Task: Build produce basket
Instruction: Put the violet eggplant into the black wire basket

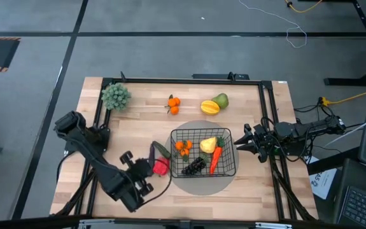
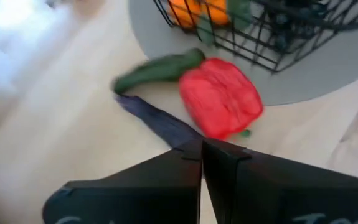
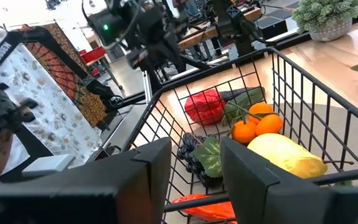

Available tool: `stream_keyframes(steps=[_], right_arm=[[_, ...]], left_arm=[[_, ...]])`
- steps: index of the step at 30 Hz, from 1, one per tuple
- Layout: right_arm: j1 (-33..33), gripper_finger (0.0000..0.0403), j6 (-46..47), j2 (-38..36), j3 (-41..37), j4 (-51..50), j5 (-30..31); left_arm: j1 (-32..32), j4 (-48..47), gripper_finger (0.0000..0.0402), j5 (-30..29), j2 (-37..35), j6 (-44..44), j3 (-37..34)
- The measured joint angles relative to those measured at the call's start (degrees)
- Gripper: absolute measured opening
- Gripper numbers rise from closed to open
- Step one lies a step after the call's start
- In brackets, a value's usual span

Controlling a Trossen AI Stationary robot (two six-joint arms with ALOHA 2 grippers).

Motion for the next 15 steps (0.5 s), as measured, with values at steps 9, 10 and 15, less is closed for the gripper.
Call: stream_keyframes(steps=[9,10,15], right_arm=[[0.00,0.0131,0.00,0.00,0.00,0.00,-0.02],[0.00,0.0131,0.00,0.00,0.00,0.00,-0.02],[0.00,0.0131,0.00,0.00,0.00,0.00,-0.02]], left_arm=[[-2.12,30.12,0.0000,2.19,0.10,-9.53,-16.54],[-2.11,33.24,0.0000,2.32,0.09,-8.52,-17.11],[-0.52,38.76,0.0000,11.00,0.34,-9.19,-19.82]])
